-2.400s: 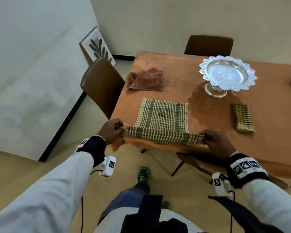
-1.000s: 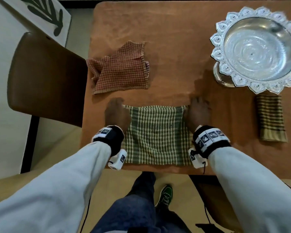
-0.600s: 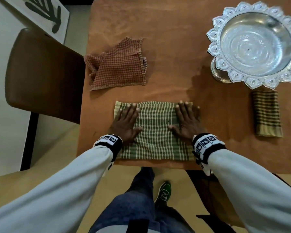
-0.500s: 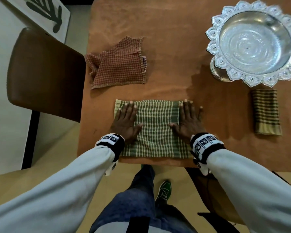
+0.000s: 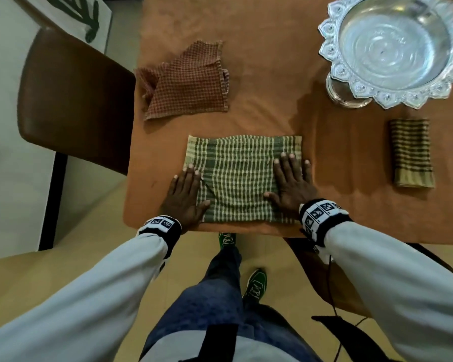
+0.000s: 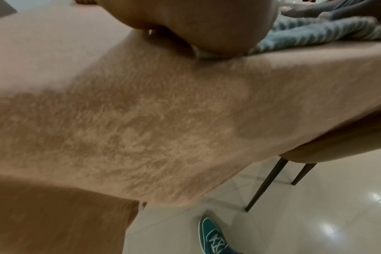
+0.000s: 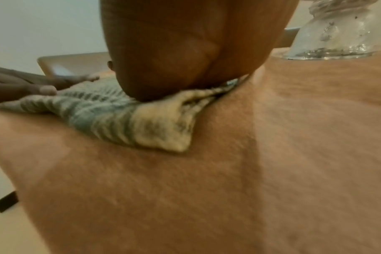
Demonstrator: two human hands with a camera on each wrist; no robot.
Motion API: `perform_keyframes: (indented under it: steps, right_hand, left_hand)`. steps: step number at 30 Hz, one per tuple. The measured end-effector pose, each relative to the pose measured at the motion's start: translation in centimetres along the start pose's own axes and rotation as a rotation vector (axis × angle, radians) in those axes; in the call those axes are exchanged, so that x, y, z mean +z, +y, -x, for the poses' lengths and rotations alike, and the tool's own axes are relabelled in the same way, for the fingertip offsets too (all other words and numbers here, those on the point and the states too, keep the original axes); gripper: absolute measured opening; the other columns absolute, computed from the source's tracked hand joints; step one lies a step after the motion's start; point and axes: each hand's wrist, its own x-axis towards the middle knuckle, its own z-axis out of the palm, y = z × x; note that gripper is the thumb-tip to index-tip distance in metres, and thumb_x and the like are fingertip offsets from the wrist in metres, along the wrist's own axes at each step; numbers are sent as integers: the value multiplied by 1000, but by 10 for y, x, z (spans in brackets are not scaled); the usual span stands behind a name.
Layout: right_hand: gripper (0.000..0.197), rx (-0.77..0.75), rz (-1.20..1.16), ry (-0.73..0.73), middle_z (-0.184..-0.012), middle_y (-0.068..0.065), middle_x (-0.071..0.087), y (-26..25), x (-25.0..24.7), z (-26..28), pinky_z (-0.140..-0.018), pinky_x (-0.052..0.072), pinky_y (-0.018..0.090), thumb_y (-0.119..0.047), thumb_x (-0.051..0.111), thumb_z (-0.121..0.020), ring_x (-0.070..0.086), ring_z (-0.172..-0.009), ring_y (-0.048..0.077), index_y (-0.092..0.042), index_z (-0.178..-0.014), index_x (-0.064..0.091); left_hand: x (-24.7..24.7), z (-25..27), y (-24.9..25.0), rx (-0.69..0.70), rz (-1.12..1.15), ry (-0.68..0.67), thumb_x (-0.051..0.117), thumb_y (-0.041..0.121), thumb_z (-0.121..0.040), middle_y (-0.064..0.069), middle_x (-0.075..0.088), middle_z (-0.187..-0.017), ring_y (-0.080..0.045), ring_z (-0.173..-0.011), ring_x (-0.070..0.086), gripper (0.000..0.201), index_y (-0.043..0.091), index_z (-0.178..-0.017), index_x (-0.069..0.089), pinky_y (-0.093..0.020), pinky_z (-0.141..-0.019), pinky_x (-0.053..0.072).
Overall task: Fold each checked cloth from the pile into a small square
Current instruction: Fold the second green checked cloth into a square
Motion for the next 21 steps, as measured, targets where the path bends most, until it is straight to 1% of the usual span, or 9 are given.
perform_keyframes:
  steps: [2, 4, 7, 9, 13, 14, 16, 18, 21]
  right_hand:
    - [93, 14, -27, 14, -160, 10, -24, -23, -4, 4, -115, -21, 53, -74, 0, -85, -26, -147, 27, -12, -154, -13]
    - [83, -57, -56, 32, -161, 11, -23, -52, -2, 11, -116, -17, 54, -63, 14, -95, -24, -147, 28, -11, -154, -13]
    - [79, -131, -38, 5, -162, 9, -21, -69, 16, 23, -119, -9, 55, -59, 20, -98, -22, -148, 27, -13, -154, -11]
    - [82, -104, -48, 0, -162, 5, -22, -49, 26, 27, -119, -7, 56, -66, 17, -95, -24, -148, 25, -17, -154, -12]
    - [100, -24, -27, 3, -162, 7, -19, -3, 28, 39, -117, -13, 56, -81, -11, -78, -19, -149, 26, -17, -154, -11]
    - [103, -18, -5, -6, -163, 9, -16, 3, 25, 40, -117, -15, 56, -83, -12, -76, -17, -149, 27, -16, -155, -10]
    - [97, -20, 15, -20, -163, 11, -15, 2, 16, 45, -115, -16, 56, -80, 9, -84, -17, -149, 30, -17, -155, -9]
    - [87, -67, -39, -24, -164, 11, -6, -11, 2, 51, -117, -9, 59, -64, 37, -92, -10, -150, 33, -18, -155, 0]
    - [61, -243, -76, -14, -155, 11, 25, -38, -13, 58, -116, 19, 59, -40, 53, -92, 18, -144, 34, -22, -145, 31]
  left_hand:
    - [-5, 0, 12, -21, 0, 18, 31, 52, -94, -18, 4, -163, -31, -151, 1, 80, 3, -154, 15, -49, -121, 7]
    - [-9, -7, 35, 28, 35, 38, 39, 44, -89, -17, 4, -163, -30, -151, 2, 81, 4, -155, 13, -48, -121, 9]
    - [-1, -12, 59, 114, 69, 16, 30, 49, -95, -15, 1, -164, -28, -152, -1, 77, 6, -156, 9, -47, -121, 10]
    - [9, -4, 50, 86, 53, -10, 21, 58, -97, -14, -3, -164, -27, -151, -5, 78, 9, -156, 6, -46, -122, 7]
    - [16, 29, 18, 43, 57, 8, 27, 65, -94, -18, 0, -163, -34, -151, 1, 88, 5, -155, 6, -49, -121, 5]
    - [15, 33, 13, 43, 58, 15, 29, 65, -94, -19, 4, -163, -35, -150, 4, 88, 5, -155, 9, -51, -121, 7]
    - [6, 39, 8, 92, 22, 13, 37, 61, -93, -19, 15, -160, -38, -148, 13, 83, 6, -152, 21, -54, -119, 14]
    - [-3, 42, 4, 199, -19, -16, 46, 54, -92, -17, 32, -152, -38, -140, 28, 67, 9, -141, 39, -53, -115, 26]
    - [-11, 40, 1, 296, 11, 9, 57, 32, -89, -17, 49, -133, -39, -120, 47, 33, 13, -115, 51, -51, -97, 44]
